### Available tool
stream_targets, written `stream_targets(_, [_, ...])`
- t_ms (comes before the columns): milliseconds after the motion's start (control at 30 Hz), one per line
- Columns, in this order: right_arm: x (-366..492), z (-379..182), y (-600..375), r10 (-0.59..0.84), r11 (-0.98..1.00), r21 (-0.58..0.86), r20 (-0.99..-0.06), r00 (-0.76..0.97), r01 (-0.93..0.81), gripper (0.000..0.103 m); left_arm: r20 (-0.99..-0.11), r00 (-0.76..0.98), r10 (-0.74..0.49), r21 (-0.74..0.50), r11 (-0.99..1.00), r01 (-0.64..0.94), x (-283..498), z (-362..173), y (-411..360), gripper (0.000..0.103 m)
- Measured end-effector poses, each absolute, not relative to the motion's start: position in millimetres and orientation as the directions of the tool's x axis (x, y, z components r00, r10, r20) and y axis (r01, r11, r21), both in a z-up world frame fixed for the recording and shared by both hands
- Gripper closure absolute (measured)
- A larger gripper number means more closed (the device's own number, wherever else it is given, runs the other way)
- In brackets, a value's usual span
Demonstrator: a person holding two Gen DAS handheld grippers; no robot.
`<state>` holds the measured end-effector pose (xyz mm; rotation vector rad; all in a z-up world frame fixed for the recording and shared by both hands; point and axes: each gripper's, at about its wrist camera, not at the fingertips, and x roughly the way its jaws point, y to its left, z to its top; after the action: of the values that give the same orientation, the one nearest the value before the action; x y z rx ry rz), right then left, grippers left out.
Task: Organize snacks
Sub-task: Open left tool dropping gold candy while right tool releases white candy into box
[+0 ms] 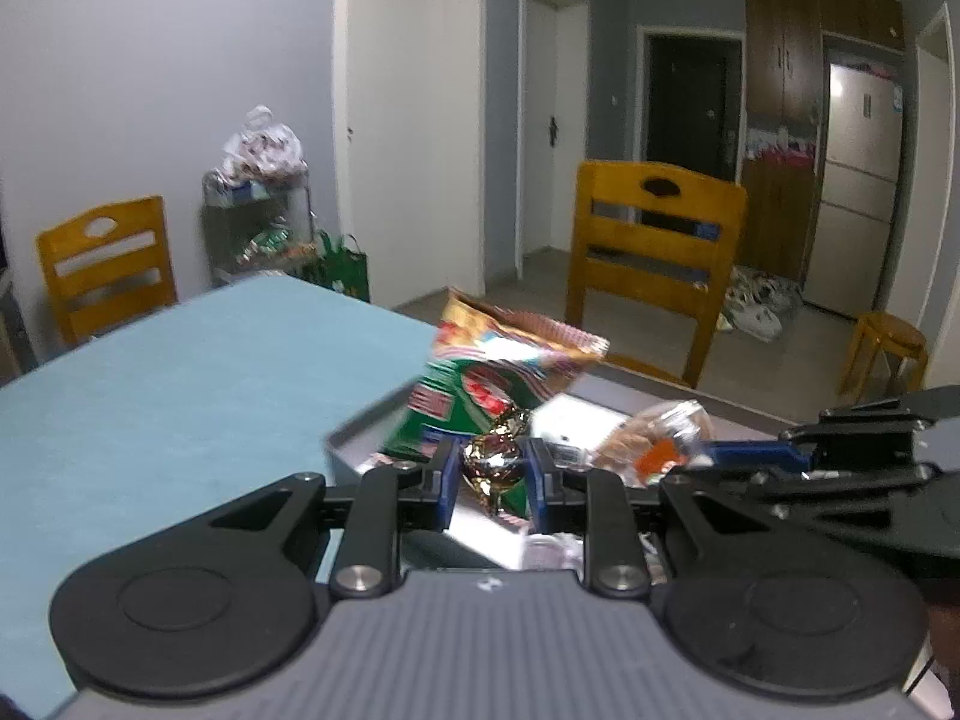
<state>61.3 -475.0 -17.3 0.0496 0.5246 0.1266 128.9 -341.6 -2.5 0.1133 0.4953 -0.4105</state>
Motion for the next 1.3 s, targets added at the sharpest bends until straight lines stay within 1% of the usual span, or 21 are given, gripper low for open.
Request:
stream_targets(300, [63, -28, -469, 0.131, 0.991, 0.059, -0.523, 0.842, -0.118, 0.085, -0.528, 0.783, -0.328, 0.035, 0.913, 0.406, 164, -30, -373, 0.082])
stream_targets(333, [65, -28, -470, 0.130, 0.991, 0.061, -0.525, 0.841, -0.116, 0.085, -0.530, 0.779, -0.335, 0.027, 0.912, 0.410, 166, -31, -373, 0.080])
stream_targets(367, [64, -28, -469, 0.131, 0.991, 0.063, -0.525, 0.841, -0.115, 0.085, -0.533, 0.773, -0.344, 0.016, 0.910, 0.415, 169, -32, -373, 0.077])
stream_targets(400, [64, -28, -469, 0.130, 0.991, 0.063, -0.524, 0.842, -0.114, 0.084, -0.536, 0.769, -0.348, 0.007, 0.909, 0.416, 168, -32, -370, 0.065])
stream_targets(433, [63, -28, -469, 0.125, 0.992, 0.060, -0.523, 0.843, -0.110, 0.081, -0.535, 0.771, -0.345, 0.003, 0.912, 0.410, 168, -33, -370, 0.050])
stream_targets(500, [61, -27, -469, 0.109, 0.994, 0.049, -0.520, 0.847, -0.098, 0.077, -0.518, 0.785, -0.340, 0.002, 0.917, 0.399, 164, -32, -367, 0.041])
stream_targets(567, [58, -25, -469, 0.104, 0.995, 0.047, -0.515, 0.851, -0.093, 0.068, -0.510, 0.789, -0.342, -0.006, 0.919, 0.394, 160, -30, -362, 0.035])
stream_targets(633, [54, -23, -467, 0.097, 0.995, 0.042, -0.510, 0.855, -0.089, 0.066, -0.506, 0.792, -0.341, -0.022, 0.923, 0.383, 155, -27, -353, 0.027])
stream_targets(700, [50, -19, -466, 0.096, 0.995, 0.041, -0.503, 0.859, -0.087, 0.059, -0.498, 0.799, -0.337, -0.026, 0.927, 0.375, 148, -23, -342, 0.022])
stream_targets(733, [47, -16, -465, 0.092, 0.996, 0.037, -0.499, 0.862, -0.085, 0.051, -0.494, 0.803, -0.335, -0.022, 0.927, 0.373, 143, -21, -337, 0.017])
stream_targets(767, [43, -14, -464, 0.086, 0.996, 0.031, -0.491, 0.867, -0.081, 0.044, -0.489, 0.807, -0.330, -0.015, 0.929, 0.371, 138, -20, -331, 0.015])
stream_targets(800, [39, -12, -462, 0.074, 0.997, 0.019, -0.481, 0.873, -0.074, 0.041, -0.485, 0.812, -0.325, -0.007, 0.930, 0.367, 131, -17, -325, 0.012])
stream_targets(867, [31, -10, -457, 0.037, 0.999, -0.008, -0.472, 0.881, -0.047, 0.018, -0.483, 0.820, -0.309, 0.019, 0.932, 0.362, 119, -16, -313, 0.009])
stream_targets(933, [24, -9, -452, -0.011, 1.000, -0.029, -0.464, 0.886, -0.003, 0.009, -0.489, 0.820, -0.297, 0.049, 0.929, 0.366, 109, -17, -302, 0.008])
stream_targets(1000, [15, -11, -444, -0.047, 0.998, -0.057, -0.460, 0.886, 0.024, 0.006, -0.495, 0.819, -0.290, 0.064, 0.928, 0.367, 100, -19, -291, 0.008])
stream_targets(1067, [9, -13, -436, -0.071, 0.996, -0.083, -0.465, 0.882, 0.036, 0.000, -0.503, 0.816, -0.284, 0.064, 0.930, 0.363, 93, -21, -279, 0.007])
stream_targets(1133, [1, -18, -425, -0.084, 0.994, -0.097, -0.473, 0.877, 0.043, 0.000, -0.513, 0.809, -0.288, 0.045, 0.932, 0.361, 87, -25, -269, 0.005])
stream_targets(1200, [-6, -25, -412, -0.080, 0.995, -0.096, -0.494, 0.866, 0.037, 0.000, -0.527, 0.798, -0.294, 0.032, 0.931, 0.364, 82, -31, -262, 0.005])
stream_targets(1300, [-21, -34, -394, -0.121, 0.989, -0.131, -0.470, 0.874, 0.066, 0.000, -0.539, 0.789, -0.295, 0.023, 0.931, 0.365, 75, -40, -254, 0.005])
